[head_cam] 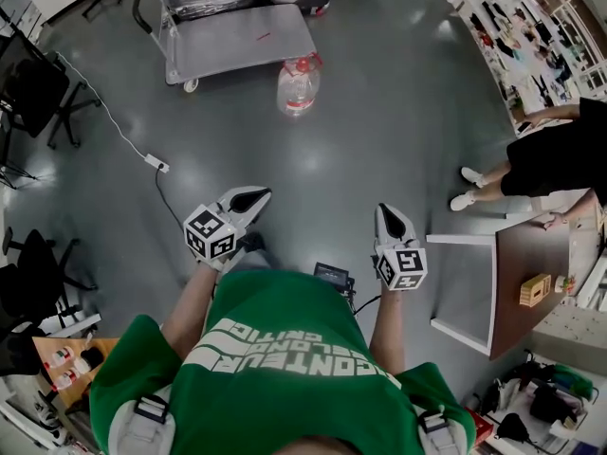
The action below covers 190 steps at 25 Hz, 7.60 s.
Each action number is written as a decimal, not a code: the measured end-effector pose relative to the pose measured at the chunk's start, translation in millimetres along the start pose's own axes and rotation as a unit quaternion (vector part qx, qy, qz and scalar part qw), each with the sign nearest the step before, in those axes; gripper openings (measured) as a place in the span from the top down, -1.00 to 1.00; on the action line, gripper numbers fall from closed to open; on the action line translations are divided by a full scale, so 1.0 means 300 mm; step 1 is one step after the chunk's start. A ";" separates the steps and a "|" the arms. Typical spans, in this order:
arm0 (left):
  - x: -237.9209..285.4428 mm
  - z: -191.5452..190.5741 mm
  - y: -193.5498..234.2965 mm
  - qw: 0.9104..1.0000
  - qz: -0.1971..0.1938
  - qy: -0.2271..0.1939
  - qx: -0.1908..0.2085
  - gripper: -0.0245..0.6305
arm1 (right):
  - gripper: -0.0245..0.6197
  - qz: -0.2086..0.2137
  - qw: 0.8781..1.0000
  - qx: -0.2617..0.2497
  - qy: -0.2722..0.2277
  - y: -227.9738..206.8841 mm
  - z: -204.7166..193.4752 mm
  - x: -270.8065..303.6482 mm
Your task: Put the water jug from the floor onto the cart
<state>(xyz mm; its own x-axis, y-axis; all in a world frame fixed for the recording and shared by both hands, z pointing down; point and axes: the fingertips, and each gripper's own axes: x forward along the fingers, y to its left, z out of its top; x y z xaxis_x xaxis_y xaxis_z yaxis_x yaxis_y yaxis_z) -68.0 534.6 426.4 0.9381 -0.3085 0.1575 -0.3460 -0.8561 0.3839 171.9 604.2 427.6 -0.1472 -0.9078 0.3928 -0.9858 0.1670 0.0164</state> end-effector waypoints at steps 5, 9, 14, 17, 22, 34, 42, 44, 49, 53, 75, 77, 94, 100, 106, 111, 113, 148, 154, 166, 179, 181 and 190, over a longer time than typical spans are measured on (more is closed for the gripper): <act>-0.044 -0.001 0.101 1.000 -0.001 0.004 -0.015 0.89 | 0.95 -0.001 1.000 -0.013 0.004 0.062 0.045 0.086; -0.062 0.008 0.162 1.000 -0.009 0.006 -0.016 0.89 | 0.95 -0.007 1.000 -0.013 0.006 0.096 0.056 0.133; -0.068 0.021 0.210 1.000 -0.011 0.010 -0.018 0.89 | 0.95 -0.002 1.000 0.000 0.013 0.117 0.055 0.175; -0.036 0.037 0.227 1.000 -0.009 0.012 -0.019 0.89 | 0.95 -0.001 1.000 0.014 0.016 0.082 0.064 0.214; 0.025 0.054 0.265 1.000 -0.001 0.014 -0.021 0.90 | 0.95 0.018 0.999 0.024 0.021 0.029 0.065 0.308; 0.235 0.169 0.420 0.999 0.046 0.002 -0.020 0.90 | 0.95 0.077 0.997 -0.007 -0.004 -0.166 0.210 0.631; 0.446 0.257 0.440 0.998 0.057 0.000 0.000 0.89 | 0.95 0.092 0.996 -0.004 -0.009 -0.374 0.237 0.722; 0.482 0.266 0.441 0.998 0.061 0.000 0.002 0.89 | 0.95 0.100 0.995 -0.006 -0.014 -0.400 0.239 0.737; 0.546 0.269 0.429 0.998 0.067 0.003 0.005 0.89 | 0.95 0.119 0.993 -0.015 -0.019 -0.442 0.235 0.763; 0.587 0.282 0.419 0.998 0.066 0.005 0.013 0.89 | 0.95 0.117 0.993 -0.012 -0.018 -0.483 0.229 0.772; 0.640 0.337 0.552 0.997 0.074 -0.011 -0.004 0.90 | 0.95 0.118 0.993 -0.020 -0.009 -0.529 0.269 0.903; 0.631 0.332 0.576 0.997 0.074 -0.008 -0.008 0.89 | 0.95 0.120 0.993 -0.022 -0.006 -0.514 0.273 0.925; 0.572 0.439 0.945 0.998 0.061 0.001 -0.024 0.90 | 0.95 0.106 0.994 -0.026 0.024 -0.402 0.396 1.246; 0.549 0.507 1.076 0.998 0.050 -0.005 -0.027 0.89 | 0.95 0.105 0.994 -0.032 0.028 -0.327 0.479 1.388; 0.476 0.552 1.217 0.998 0.055 -0.017 -0.039 0.89 | 0.95 0.109 0.993 -0.038 0.039 -0.245 0.528 1.507; 0.422 0.569 1.318 0.997 0.055 -0.017 -0.046 0.90 | 0.95 0.108 0.993 -0.040 0.041 -0.182 0.562 1.590; 0.409 0.577 1.351 0.997 0.051 -0.017 -0.048 0.89 | 0.95 0.107 0.992 -0.043 0.041 -0.158 0.578 1.621; 0.570 0.704 1.610 0.998 0.029 -0.031 -0.052 0.90 | 0.95 0.159 0.981 -0.082 0.076 -0.134 0.640 2.002; 0.753 0.780 1.633 0.999 0.007 -0.016 -0.027 0.90 | 0.95 0.169 0.979 -0.080 0.079 -0.253 0.662 2.087; 1.034 0.796 1.640 0.998 -0.022 0.047 -0.021 0.90 | 0.95 0.155 0.983 -0.021 0.091 -0.523 0.574 2.177; 1.269 0.803 1.622 0.996 -0.018 0.081 -0.015 0.90 | 0.95 0.158 0.980 -0.017 0.121 -0.737 0.462 2.212; 1.281 0.798 1.640 0.996 -0.013 0.083 -0.019 0.90 | 0.95 0.163 0.978 -0.031 0.129 -0.738 0.445 2.233; 1.325 0.793 1.717 0.996 -0.005 0.075 -0.038 0.90 | 0.95 0.174 0.973 -0.051 0.145 -0.728 0.411 2.294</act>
<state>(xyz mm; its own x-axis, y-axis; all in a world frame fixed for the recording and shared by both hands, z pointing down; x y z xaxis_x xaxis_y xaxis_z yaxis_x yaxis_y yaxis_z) 130.6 -127.6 470.4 0.9307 -0.2291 0.2850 -0.3415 -0.8233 0.4534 275.9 -104.3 581.1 -0.4266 -0.6461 0.6330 -0.8652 0.4954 -0.0774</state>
